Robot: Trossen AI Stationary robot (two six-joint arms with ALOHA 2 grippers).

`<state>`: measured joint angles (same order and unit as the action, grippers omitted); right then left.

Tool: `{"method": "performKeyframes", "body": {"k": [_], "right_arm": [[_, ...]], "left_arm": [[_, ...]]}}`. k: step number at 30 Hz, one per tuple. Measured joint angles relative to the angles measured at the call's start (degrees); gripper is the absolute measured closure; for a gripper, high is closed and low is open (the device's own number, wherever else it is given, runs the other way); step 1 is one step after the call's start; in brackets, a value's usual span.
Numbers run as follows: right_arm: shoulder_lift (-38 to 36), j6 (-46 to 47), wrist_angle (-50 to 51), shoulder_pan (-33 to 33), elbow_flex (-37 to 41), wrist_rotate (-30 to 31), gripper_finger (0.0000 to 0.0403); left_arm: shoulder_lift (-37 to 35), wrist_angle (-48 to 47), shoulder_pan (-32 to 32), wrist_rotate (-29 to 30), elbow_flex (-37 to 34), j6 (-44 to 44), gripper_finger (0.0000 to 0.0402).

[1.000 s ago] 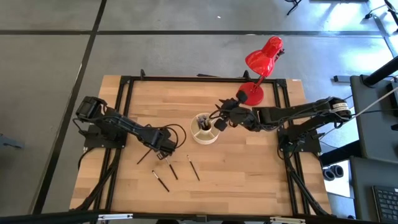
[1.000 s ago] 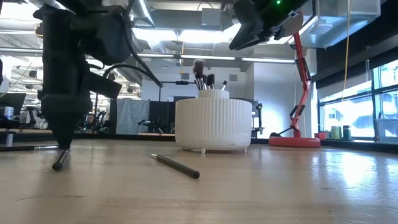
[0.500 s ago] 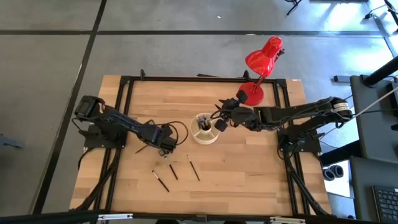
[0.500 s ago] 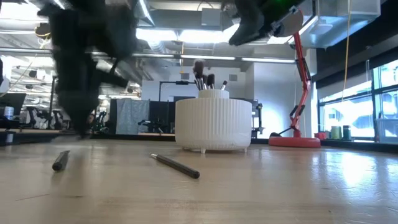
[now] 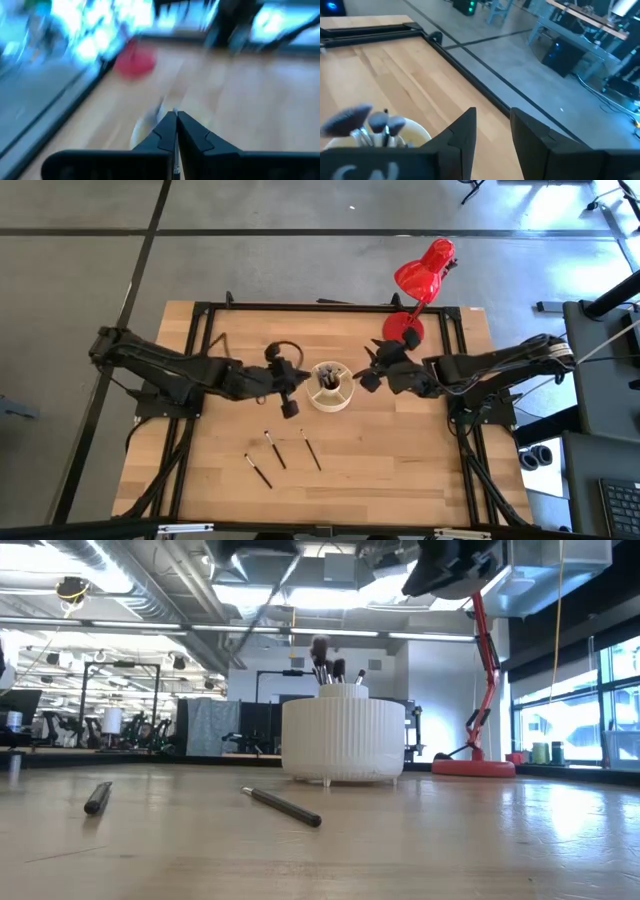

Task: Put items in baskets/containers
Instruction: Put the eyeshadow brush into the brush organizer

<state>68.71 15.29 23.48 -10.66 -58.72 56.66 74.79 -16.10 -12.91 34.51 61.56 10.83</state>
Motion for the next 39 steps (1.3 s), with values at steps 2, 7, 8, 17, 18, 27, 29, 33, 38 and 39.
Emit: {"method": "performKeyframes", "body": {"k": [2,7,8,17,18,27,29,33,38,39], "right_arm": [[-0.52,2.01,2.49,-0.50,0.00,0.84,0.0282],[-1.86,5.72,6.37,-2.10,0.00,1.42,0.0282],[-2.10,6.12,6.91,-2.46,0.00,1.45,0.0282],[-3.90,13.04,15.68,-6.61,0.00,7.81,0.0282],[-3.99,13.79,16.17,-6.93,0.00,8.25,0.0282],[-4.86,16.05,18.68,-8.89,0.00,9.00,0.0282],[-4.85,16.42,18.67,-9.38,0.00,9.69,0.0282],[-4.86,17.28,18.65,-9.57,0.00,9.80,0.0282],[-4.86,17.29,18.42,-9.55,0.00,9.81,0.0282],[-4.86,17.29,18.43,-9.55,0.00,9.81,0.0282]], "left_arm": [[-0.24,8.98,-0.02,-2.13,-0.02,-5.08,0.0397],[2.39,33.66,0.02,-4.99,-1.16,-17.50,0.0397],[3.81,36.72,0.30,-5.01,-1.27,-19.21,0.0397],[16.22,46.00,5.99,-0.61,-1.36,-13.51,0.0398],[16.94,46.12,6.64,-0.07,-1.36,-12.44,0.0397],[19.46,40.30,8.57,0.45,-1.34,-6.13,0.0394],[19.51,38.04,8.53,0.45,-1.34,-5.45,0.0394],[19.49,34.31,8.09,1.04,-1.29,-3.54,0.0393],[19.49,30.18,8.09,1.60,-1.29,-0.60,0.0370],[19.49,29.76,8.09,1.62,-1.29,-0.60,0.0363]]}}
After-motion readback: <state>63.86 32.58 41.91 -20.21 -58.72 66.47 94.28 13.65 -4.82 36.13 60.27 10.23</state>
